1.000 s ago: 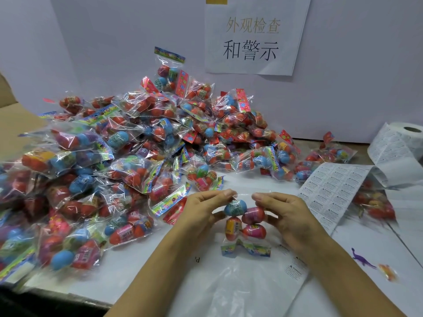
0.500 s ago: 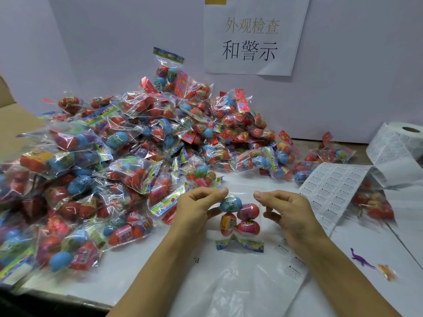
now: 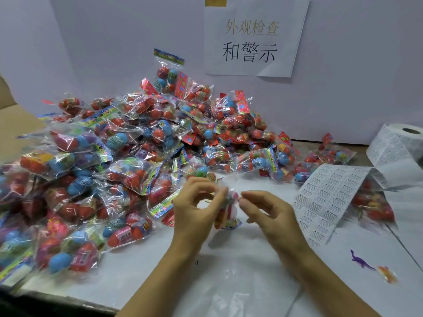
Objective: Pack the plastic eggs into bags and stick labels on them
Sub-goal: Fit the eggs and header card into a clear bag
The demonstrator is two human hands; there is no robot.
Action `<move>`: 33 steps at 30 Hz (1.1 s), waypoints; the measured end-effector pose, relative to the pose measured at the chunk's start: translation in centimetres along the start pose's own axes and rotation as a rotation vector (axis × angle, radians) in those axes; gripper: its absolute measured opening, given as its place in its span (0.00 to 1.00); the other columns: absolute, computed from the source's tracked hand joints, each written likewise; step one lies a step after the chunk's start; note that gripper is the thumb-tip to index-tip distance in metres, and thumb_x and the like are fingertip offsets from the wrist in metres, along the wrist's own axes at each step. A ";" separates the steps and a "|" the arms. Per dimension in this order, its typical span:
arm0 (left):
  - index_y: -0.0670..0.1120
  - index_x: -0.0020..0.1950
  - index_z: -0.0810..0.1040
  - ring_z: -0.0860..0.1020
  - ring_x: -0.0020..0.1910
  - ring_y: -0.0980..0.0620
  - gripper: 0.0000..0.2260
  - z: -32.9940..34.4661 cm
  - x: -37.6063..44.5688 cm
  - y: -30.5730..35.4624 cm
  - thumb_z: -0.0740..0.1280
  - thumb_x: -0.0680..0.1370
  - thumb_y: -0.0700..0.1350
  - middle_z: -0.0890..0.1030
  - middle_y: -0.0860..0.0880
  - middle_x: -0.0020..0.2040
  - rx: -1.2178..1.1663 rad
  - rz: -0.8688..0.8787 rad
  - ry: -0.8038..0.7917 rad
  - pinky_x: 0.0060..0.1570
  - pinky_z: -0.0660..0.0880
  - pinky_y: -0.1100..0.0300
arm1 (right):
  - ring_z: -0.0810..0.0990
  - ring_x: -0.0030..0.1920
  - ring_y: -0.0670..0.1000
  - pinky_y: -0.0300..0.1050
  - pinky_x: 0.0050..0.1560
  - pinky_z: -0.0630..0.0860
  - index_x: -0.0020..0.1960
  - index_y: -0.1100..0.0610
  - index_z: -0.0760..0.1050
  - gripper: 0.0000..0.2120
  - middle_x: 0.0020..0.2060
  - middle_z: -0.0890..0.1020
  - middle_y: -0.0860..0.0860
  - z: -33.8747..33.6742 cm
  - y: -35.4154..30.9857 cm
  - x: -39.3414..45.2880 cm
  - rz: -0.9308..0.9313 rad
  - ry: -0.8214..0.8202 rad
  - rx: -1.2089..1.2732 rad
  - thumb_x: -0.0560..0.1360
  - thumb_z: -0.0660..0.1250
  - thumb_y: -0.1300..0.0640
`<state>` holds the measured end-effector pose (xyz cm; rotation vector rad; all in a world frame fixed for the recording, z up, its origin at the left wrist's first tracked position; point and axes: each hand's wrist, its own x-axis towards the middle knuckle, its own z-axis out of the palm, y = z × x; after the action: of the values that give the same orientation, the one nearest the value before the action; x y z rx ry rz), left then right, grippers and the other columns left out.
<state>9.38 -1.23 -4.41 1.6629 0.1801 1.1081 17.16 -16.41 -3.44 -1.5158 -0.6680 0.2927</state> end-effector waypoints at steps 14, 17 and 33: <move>0.49 0.59 0.85 0.83 0.57 0.54 0.20 0.0 0.7 0.2 0.77 0.70 0.55 0.85 0.50 0.57 -0.264 -0.615 -0.146 0.56 0.78 0.56 | 0.81 0.39 0.53 0.46 0.34 0.78 0.53 0.57 0.84 0.11 0.44 0.84 0.57 -0.4 -0.5 0.5 0.161 -0.114 0.310 0.71 0.73 0.56; 0.45 0.45 0.89 0.84 0.45 0.52 0.11 -0.1 0.9 0.5 0.77 0.68 0.51 0.86 0.47 0.45 -0.467 -0.739 -0.213 0.48 0.77 0.54 | 0.83 0.41 0.54 0.48 0.37 0.79 0.54 0.58 0.84 0.13 0.45 0.85 0.57 -0.5 -0.6 0.4 0.177 -0.112 0.297 0.71 0.73 0.55; 0.51 0.39 0.88 0.83 0.38 0.56 0.06 -0.2 0.9 1.1 0.73 0.69 0.52 0.86 0.50 0.39 -0.428 -0.710 -0.170 0.35 0.79 0.59 | 0.86 0.47 0.49 0.41 0.39 0.80 0.43 0.53 0.87 0.12 0.45 0.88 0.54 -1.0 -0.9 0.6 0.140 0.104 0.268 0.65 0.72 0.47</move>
<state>9.31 -0.99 -2.94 1.1535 0.3615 0.4230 18.03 -16.94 -2.36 -1.3122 -0.4227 0.3909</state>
